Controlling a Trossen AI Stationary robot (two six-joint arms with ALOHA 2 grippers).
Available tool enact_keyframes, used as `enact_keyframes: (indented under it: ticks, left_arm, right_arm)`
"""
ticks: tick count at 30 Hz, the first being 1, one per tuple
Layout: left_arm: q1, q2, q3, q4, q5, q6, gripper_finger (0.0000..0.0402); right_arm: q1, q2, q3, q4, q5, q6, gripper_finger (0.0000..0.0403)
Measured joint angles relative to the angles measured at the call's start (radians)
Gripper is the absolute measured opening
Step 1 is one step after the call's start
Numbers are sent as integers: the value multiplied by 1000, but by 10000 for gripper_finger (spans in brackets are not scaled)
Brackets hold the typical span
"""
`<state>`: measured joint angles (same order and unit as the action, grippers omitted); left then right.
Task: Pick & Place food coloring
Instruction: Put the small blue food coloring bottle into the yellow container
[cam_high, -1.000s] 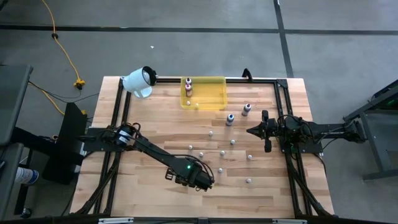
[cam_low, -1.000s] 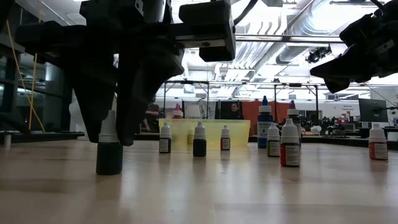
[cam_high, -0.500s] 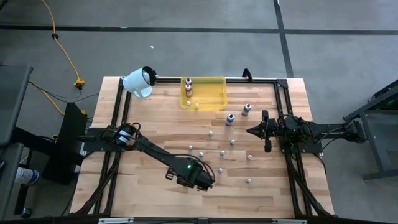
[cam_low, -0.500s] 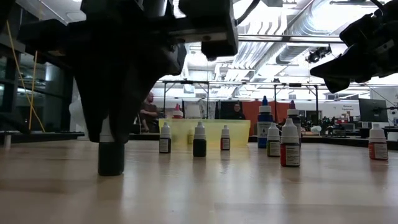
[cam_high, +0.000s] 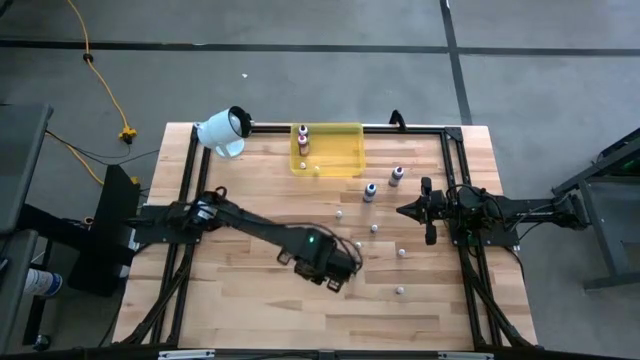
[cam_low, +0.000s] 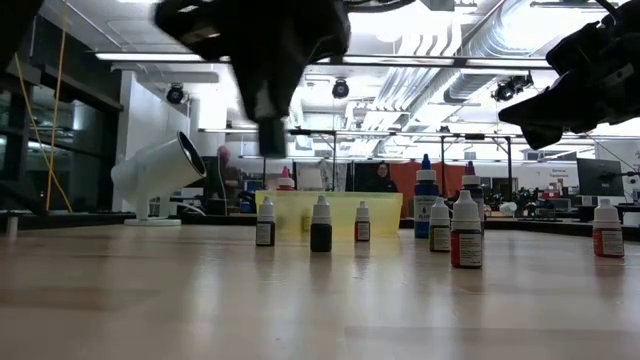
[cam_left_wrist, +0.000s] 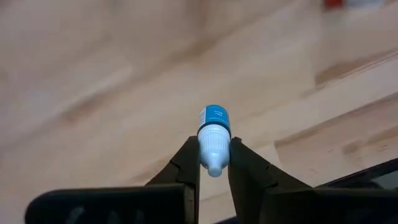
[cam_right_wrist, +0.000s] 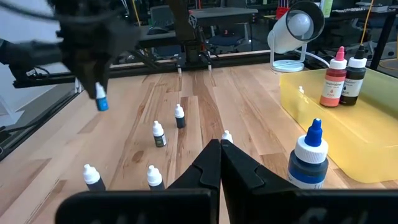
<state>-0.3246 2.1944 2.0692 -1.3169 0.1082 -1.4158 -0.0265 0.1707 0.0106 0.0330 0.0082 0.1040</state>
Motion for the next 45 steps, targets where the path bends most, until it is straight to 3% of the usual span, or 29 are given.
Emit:
enact_keyframes:
  ticks: [14, 27, 45]
  left_arm:
    - [228, 0, 73, -47, -7, 624, 45]
    - [479, 0, 73, -75, -5, 956, 44]
    - [693, 0, 73, -77, -44, 1306, 46]
  right_arm:
    - [0, 0, 0, 0, 0, 0, 0]
    - [0, 0, 0, 0, 0, 0, 0]
    - [0, 0, 0, 0, 0, 0, 0]
